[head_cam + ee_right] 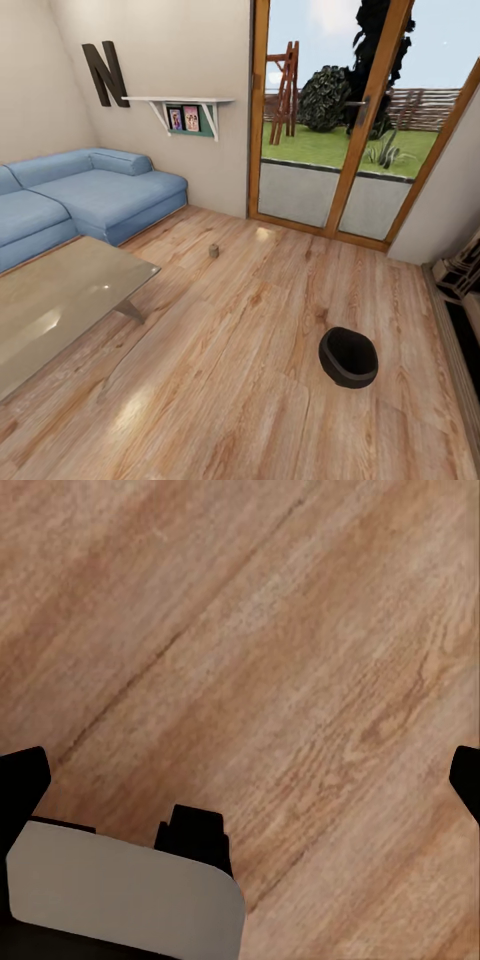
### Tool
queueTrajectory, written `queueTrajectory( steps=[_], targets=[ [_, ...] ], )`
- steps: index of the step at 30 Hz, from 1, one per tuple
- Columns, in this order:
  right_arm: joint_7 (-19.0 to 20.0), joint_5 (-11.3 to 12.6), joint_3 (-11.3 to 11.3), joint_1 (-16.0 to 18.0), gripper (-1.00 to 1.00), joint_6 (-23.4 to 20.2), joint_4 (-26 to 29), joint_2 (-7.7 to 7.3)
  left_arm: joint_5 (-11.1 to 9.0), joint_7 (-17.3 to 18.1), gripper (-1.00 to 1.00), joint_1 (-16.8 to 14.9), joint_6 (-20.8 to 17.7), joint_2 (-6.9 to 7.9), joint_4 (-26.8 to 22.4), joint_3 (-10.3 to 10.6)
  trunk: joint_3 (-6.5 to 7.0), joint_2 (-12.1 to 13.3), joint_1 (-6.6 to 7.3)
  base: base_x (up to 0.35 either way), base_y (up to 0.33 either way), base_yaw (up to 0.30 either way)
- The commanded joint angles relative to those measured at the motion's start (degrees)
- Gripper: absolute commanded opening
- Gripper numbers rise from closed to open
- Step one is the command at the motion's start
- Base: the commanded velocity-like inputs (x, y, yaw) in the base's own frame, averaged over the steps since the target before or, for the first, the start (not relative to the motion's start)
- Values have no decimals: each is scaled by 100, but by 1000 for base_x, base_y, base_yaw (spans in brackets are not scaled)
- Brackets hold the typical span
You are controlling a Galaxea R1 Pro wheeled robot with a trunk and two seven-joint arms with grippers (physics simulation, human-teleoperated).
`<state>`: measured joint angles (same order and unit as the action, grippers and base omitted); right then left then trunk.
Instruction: Place each of the two pumpkins and all three candles from the living room inside a cabinet in the living room (use any cabinet), then make sure every cabinet is closed, and position the cauldron so it is next to a table in the living room.
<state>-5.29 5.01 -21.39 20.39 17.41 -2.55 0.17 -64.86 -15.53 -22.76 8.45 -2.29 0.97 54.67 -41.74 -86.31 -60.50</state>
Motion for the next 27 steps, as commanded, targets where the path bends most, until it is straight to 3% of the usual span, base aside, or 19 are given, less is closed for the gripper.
queueTrajectory(
  steps=[1, 7, 14, 27],
  targets=[
    [0, 0, 1, 0, 100, 0, 0, 0, 0, 2, 100, 0, -1, 0, 0, 0, 0, 0, 0, 321, 0, 0],
    [6, 0, 2, 0, 100, -1, 0, -4, 0, 1, 100, 0, -1, 1, 2, 0, 2, 0, 0, 333, 0, -34],
    [10, 0, 3, 0, 100, -1, -8, -7, 0, 2, 100, 0, -2, 1, 0, 0, 29, 0, 0, 332, 0, -229],
    [17, 0, -1, 0, 100, -1, -17, 0, 0, -7, 100, 0, -2, 1, 0, 0, 125, 0, 0, 33, 0, -180]
  ],
)
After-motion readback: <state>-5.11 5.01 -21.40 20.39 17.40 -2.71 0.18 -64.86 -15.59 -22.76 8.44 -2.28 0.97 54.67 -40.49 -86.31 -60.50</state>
